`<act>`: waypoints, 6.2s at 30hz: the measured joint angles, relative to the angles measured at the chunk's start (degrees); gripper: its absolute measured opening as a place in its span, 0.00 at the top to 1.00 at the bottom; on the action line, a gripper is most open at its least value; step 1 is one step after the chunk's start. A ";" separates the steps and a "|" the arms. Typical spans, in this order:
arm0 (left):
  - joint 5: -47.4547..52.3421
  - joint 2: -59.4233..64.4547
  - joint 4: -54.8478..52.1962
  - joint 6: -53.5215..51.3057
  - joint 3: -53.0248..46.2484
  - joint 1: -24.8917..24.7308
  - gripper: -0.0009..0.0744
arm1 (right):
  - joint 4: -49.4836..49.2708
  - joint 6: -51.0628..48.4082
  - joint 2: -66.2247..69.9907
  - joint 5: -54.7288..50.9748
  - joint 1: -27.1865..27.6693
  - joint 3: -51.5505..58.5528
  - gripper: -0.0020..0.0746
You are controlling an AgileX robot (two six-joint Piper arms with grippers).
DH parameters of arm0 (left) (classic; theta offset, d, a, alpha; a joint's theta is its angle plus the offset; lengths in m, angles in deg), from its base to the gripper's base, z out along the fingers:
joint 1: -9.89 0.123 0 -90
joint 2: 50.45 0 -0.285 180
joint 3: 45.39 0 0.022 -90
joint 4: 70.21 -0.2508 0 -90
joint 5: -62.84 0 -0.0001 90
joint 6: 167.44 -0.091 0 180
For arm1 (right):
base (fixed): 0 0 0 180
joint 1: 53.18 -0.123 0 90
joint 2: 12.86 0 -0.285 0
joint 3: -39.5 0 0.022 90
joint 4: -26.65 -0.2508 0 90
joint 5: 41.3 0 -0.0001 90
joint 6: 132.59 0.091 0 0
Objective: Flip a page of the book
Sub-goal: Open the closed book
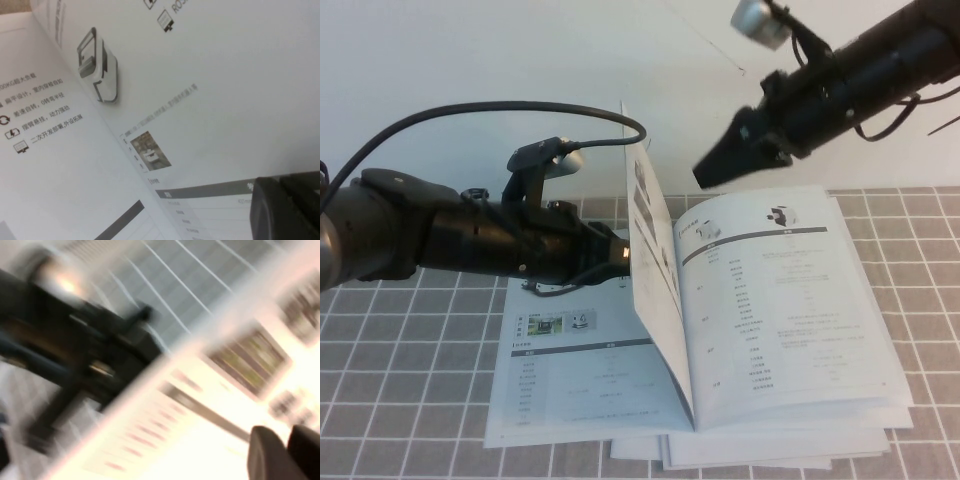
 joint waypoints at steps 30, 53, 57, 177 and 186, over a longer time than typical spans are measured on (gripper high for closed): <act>2.70 0.00 -0.36 0.34 0.00 0.00 0.99 | 21.57 3.88 8.53 0.43 -6.75 4.07 0.97; 2.81 0.00 -5.52 1.20 0.00 0.00 0.99 | 25.05 9.08 8.53 5.91 -6.75 5.83 0.97; 2.81 0.00 -6.96 1.79 0.00 0.00 0.99 | 25.36 9.65 8.53 9.97 -6.75 11.01 0.97; -3.71 12.42 -6.36 6.53 0.03 0.81 0.99 | 12.72 -0.23 7.61 17.43 -2.90 23.77 0.97; -7.09 14.85 -6.13 6.23 0.47 0.49 0.99 | 12.60 -0.23 7.49 18.22 -2.90 24.04 0.97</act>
